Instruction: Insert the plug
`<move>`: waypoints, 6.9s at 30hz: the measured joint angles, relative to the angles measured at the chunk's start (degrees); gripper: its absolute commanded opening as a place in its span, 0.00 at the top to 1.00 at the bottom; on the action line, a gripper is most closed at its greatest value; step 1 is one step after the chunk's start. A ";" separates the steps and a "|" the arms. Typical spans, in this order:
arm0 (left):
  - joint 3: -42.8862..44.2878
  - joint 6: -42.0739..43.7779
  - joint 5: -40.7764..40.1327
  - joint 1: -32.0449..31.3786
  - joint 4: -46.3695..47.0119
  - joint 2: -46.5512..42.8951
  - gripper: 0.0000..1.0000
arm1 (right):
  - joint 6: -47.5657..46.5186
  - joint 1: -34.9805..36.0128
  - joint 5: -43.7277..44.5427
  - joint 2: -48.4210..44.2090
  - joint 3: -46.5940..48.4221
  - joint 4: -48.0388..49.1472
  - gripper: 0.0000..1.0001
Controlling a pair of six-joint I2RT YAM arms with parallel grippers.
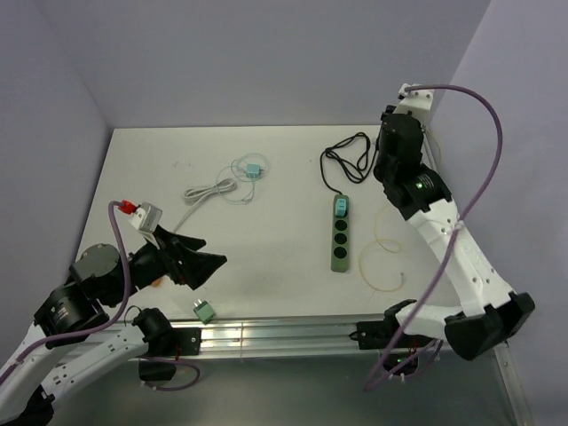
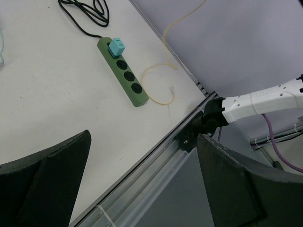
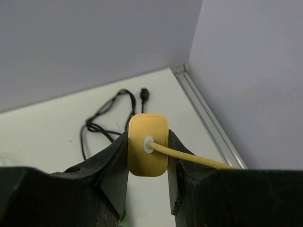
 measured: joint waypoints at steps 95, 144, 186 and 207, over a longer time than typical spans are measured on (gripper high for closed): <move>-8.90 -4.90 10.93 0.00 9.57 -4.57 0.01 | 24.04 6.05 -16.44 7.50 -46.90 24.50 1.00; -8.90 -5.14 12.94 0.00 9.38 -8.31 0.00 | 47.08 19.17 5.97 19.19 -36.11 4.28 1.00; -11.98 -7.61 14.43 0.00 10.86 -8.83 0.00 | 41.70 11.87 -11.30 19.91 -33.00 -0.15 1.00; -11.98 -7.50 14.78 0.00 10.93 -8.90 0.01 | 37.86 3.34 -24.22 25.38 -26.38 -5.35 0.85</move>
